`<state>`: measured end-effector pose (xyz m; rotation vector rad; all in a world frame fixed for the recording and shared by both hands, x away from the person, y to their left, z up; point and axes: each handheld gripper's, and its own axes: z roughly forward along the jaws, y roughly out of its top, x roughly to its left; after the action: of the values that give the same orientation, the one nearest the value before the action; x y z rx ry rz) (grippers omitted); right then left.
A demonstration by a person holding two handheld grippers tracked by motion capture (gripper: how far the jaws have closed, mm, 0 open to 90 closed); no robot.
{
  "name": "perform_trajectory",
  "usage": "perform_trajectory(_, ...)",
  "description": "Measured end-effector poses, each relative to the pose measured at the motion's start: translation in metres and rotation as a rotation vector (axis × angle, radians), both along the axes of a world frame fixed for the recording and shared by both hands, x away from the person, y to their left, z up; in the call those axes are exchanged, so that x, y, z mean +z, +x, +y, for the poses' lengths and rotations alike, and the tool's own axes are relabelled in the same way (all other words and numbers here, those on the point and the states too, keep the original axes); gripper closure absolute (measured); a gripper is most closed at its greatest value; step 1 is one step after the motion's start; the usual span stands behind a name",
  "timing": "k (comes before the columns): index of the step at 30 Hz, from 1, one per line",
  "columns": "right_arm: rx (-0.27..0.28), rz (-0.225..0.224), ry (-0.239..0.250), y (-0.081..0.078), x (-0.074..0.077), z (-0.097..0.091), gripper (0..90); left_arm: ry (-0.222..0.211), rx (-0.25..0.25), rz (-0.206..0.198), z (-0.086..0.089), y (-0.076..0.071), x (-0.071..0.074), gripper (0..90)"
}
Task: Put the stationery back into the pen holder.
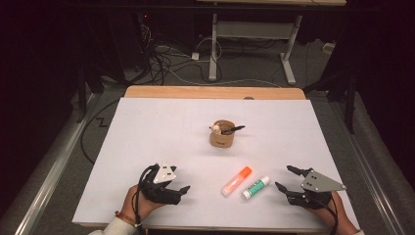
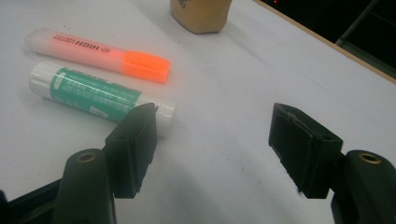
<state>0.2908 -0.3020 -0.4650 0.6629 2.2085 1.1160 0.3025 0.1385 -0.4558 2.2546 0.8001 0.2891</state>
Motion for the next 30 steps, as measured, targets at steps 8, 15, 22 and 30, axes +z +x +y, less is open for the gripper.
perform_trajectory(8, -0.017, 0.0, 0.016, 0.002, 0.0, -0.004, 34.0, 0.082, -0.075, 0.142, -0.065, 0.012, 0.013, 32.6)
perform_trajectory(15, -0.013, -0.007, 0.007, 0.003, -0.001, -0.003, 34.3, 0.161, -0.139, 0.189, -0.113, 0.029, 0.024, 32.7)
perform_trajectory(22, -0.023, -0.01, 0.033, 0.004, 0.001, -0.005, 34.5, 0.212, -0.164, 0.2, -0.156, 0.05, 0.027, 32.8)
perform_trajectory(30, -0.032, -0.004, 0.04, 0.005, 0.001, -0.006, 34.6, 0.275, -0.151, 0.229, -0.188, 0.065, 0.024, 37.1)
